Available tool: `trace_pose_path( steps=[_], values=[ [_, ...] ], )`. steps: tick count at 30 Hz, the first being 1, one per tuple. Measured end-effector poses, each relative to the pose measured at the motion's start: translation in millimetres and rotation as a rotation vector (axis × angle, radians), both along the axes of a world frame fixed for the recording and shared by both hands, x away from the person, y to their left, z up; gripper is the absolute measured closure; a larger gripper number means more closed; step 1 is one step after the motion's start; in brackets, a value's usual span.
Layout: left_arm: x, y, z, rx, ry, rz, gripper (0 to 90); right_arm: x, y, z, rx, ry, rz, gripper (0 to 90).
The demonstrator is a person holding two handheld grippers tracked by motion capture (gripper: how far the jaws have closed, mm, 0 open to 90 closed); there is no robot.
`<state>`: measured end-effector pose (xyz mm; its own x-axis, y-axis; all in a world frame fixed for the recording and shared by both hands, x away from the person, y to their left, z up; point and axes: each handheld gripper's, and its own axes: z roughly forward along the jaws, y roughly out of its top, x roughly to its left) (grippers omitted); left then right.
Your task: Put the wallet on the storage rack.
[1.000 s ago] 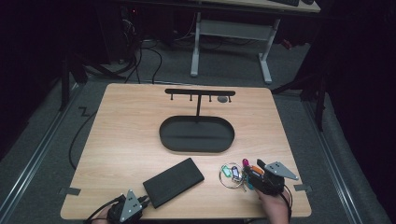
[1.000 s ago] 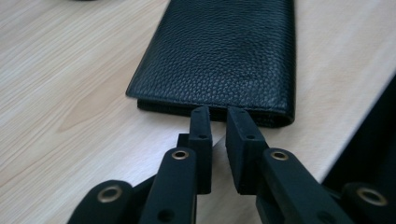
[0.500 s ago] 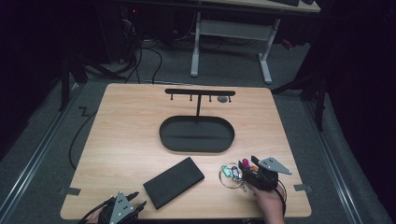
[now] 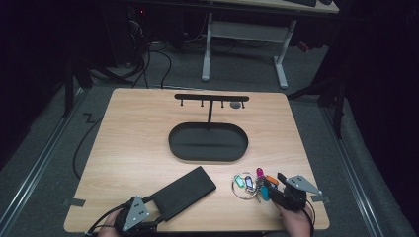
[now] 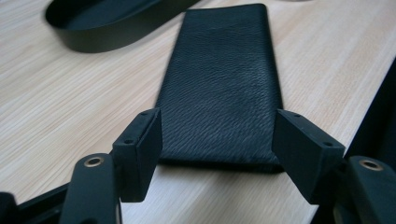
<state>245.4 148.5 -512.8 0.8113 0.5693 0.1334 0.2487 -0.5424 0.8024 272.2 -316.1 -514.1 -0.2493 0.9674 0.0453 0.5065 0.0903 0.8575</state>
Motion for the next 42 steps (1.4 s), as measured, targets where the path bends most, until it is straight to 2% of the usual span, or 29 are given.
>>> trace_pose_path(
  steps=[2,3,8,9,12,14,19,21,25,30,32,37,40,42],
  values=[
    [4.5,-12.3,-1.0,0.016,0.001,-0.041,33.6,-10.1,-8.6,-0.9,-0.004,0.006,-0.023,39.5],
    [4.5,-12.3,-1.0,0.016,0.001,-0.041,33.6,-10.1,-8.6,-0.9,-0.004,0.006,-0.023,39.5],
    [15.7,-32.5,-4.2,0.048,0.01,-0.084,34.4,-31.1,-24.6,-1.6,-0.002,0.019,-0.076,39.0],
    [22.7,-44.5,-7.1,0.071,0.012,-0.096,34.9,-40.1,-31.2,-1.8,-0.001,0.019,-0.098,39.0],
    [24.4,-48.5,-8.3,0.077,0.011,-0.099,34.6,-48.1,-38.0,-1.9,0.003,0.019,-0.12,39.0],
    [26.2,-55.7,-10.2,0.094,-0.001,-0.105,34.4,-54.4,-44.1,-2.4,0.008,0.018,-0.141,39.1],
    [28.1,-68.3,-14.9,0.154,-0.062,-0.094,32.8,-62.9,-50.6,-3.5,0.013,0.028,-0.161,39.2],
    [28.7,-71.6,-16.4,0.171,-0.083,-0.095,32.1,-65.1,-51.4,-3.9,0.009,0.028,-0.164,39.2],
    [29.2,-72.6,-17.0,0.17,-0.089,-0.093,32.0,-67.6,-52.1,-3.0,0.016,0.025,-0.17,39.2],
    [28.6,-72.1,-18.0,0.158,-0.089,-0.086,32.6,-70.9,-52.6,-2.7,0.03,0.016,-0.179,39.4],
    [28.7,-72.4,-17.0,0.163,-0.077,-0.083,33.7,-73.1,-53.1,-2.3,0.036,0.006,-0.182,39.6],
    [24.0,-73.1,-17.5,0.178,-0.11,-0.111,43.7,-77.1,-55.8,-2.1,0.051,-0.021,-0.202,39.9],
    [17.4,-76.4,-17.8,0.207,-0.148,-0.109,50.2,-81.1,-58.8,-3.1,0.054,-0.015,-0.207,40.2],
    [16.4,-77.0,-18.0,0.215,-0.156,-0.11,52.4,-82.2,-59.9,-2.9,0.058,-0.019,-0.212,40.3]
  ],
)
